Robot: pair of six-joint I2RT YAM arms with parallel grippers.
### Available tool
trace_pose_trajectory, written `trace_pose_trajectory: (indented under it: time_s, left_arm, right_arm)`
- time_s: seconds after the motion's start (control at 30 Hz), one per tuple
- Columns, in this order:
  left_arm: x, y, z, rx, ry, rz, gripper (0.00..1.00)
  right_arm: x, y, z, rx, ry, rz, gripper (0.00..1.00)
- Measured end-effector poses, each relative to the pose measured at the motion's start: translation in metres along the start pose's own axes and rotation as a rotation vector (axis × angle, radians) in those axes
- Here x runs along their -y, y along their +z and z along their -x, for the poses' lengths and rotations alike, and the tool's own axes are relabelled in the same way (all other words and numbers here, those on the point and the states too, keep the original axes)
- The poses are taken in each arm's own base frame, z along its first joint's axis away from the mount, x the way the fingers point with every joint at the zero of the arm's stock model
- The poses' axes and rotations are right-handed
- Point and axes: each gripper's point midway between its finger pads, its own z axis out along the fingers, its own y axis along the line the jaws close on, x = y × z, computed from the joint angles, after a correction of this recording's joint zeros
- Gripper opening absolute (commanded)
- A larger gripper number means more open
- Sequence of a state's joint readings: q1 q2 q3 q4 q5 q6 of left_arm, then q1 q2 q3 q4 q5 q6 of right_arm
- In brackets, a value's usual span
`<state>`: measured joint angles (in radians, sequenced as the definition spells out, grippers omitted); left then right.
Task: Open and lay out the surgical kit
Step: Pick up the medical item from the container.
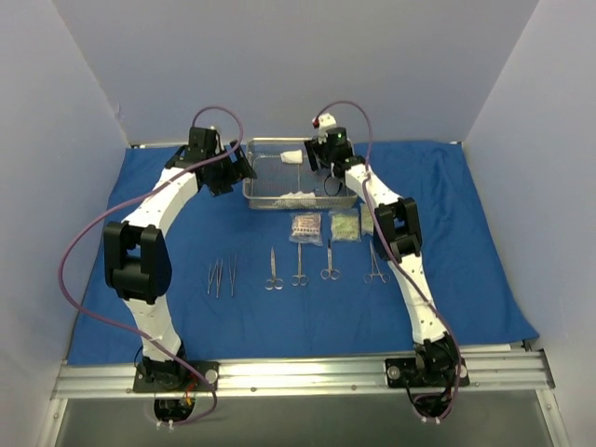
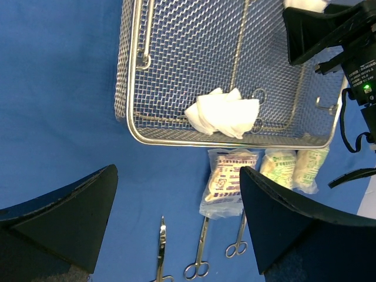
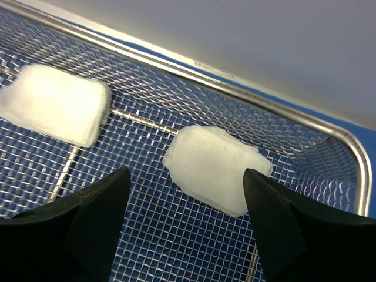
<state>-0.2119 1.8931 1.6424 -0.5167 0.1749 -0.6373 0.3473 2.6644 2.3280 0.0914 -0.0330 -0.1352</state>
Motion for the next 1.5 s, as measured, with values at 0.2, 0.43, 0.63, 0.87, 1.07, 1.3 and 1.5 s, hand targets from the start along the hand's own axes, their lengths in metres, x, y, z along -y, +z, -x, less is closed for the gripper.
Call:
trace_pose_trajectory:
  time_s: [0.2, 0.43, 0.63, 0.87, 1.07, 1.3, 1.5]
  left_arm:
    - [-0.008, 0.009, -0.005, -0.028, -0.012, 0.011, 0.94]
    - [-0.014, 0.014, -0.006, -0.038, -0.021, 0.021, 0.94]
    - [-0.022, 0.02, -0.009, -0.05, -0.029, 0.035, 0.94]
    - [-0.021, 0.02, -0.008, -0.052, -0.031, 0.03, 0.94]
    - [-0.009, 0.014, -0.014, -0.074, -0.049, -0.039, 0.94]
    - [0.027, -0.015, -0.037, -0.102, -0.093, -0.183, 0.94]
    - [0.063, -0.027, -0.057, -0.137, -0.061, -0.268, 0.94]
  right_arm:
    - [0.009, 0.011, -0.02, -0.023, -0.013, -0.036, 0.51]
    - [0.012, 0.021, -0.021, 0.005, 0.002, -0.042, 0.41]
    - [0.013, 0.022, -0.02, 0.014, 0.007, -0.044, 0.05]
    - [0.015, 0.023, -0.014, 0.04, 0.015, -0.045, 0.0]
    - [0.007, 0.004, -0.02, 0.009, 0.008, 0.002, 0.0]
    - [-0.024, -0.081, 0.008, 0.074, 0.001, 0.078, 0.0]
    - [-0.081, -0.155, 0.045, 0.215, -0.002, 0.255, 0.0]
